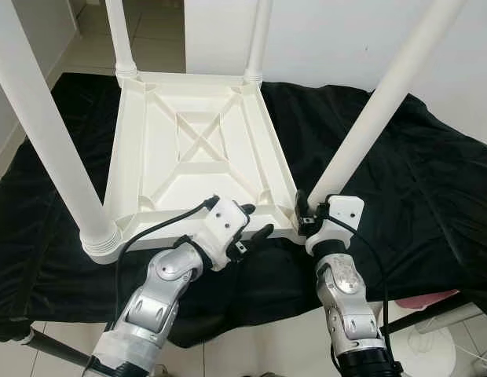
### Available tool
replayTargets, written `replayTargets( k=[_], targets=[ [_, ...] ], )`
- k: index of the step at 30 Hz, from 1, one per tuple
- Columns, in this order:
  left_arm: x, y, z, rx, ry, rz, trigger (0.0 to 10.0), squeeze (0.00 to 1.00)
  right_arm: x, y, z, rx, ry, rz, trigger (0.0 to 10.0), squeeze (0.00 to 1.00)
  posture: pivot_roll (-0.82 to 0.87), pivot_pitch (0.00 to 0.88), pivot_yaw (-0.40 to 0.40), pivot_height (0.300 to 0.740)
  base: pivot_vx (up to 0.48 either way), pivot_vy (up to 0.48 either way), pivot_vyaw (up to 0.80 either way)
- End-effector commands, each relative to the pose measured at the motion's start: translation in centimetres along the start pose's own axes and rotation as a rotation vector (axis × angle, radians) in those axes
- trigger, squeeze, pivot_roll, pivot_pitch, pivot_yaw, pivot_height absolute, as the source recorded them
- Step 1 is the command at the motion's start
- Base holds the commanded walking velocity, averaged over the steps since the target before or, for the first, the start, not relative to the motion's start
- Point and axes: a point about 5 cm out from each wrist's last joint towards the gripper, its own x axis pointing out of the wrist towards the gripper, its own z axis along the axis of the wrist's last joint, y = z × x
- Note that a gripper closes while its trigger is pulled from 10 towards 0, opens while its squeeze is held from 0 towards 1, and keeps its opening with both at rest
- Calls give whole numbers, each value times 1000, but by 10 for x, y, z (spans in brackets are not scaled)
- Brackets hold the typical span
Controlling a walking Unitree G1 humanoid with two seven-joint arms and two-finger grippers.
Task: Building children table
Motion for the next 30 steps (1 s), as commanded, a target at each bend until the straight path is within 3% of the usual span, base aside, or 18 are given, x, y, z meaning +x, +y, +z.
replayTargets(
  k=[1,12,13,14,17,19,30],
  targets=[
    [2,5,-1,11,5,69,10000,0,-1,9,-12,63,68,1,10000,1000,31,71,-99,740,0,0,0],
    [3,6,1,21,1,75,10000,0,1,2,-4,9,33,106,10000,1000,25,77,-97,740,0,0,0],
    [3,6,0,23,2,73,10000,0,1,-1,-4,2,34,120,10000,671,25,77,-96,740,0,0,0],
    [2,6,0,24,2,72,10000,0,0,-3,-3,16,35,151,10000,0,24,77,-95,740,0,0,0],
    [2,5,0,25,3,68,10000,0,-3,-5,-3,14,30,196,10000,0,24,78,-93,740,0,0,0],
    [2,4,1,28,1,52,10000,0,-5,-9,-1,0,29,301,10000,0,23,81,-91,740,0,0,0],
    [-4,-8,7,-16,-39,-90,10000,0,2,-25,9,-56,14,469,10000,0,30,83,-91,740,0,0,0]
  ],
)
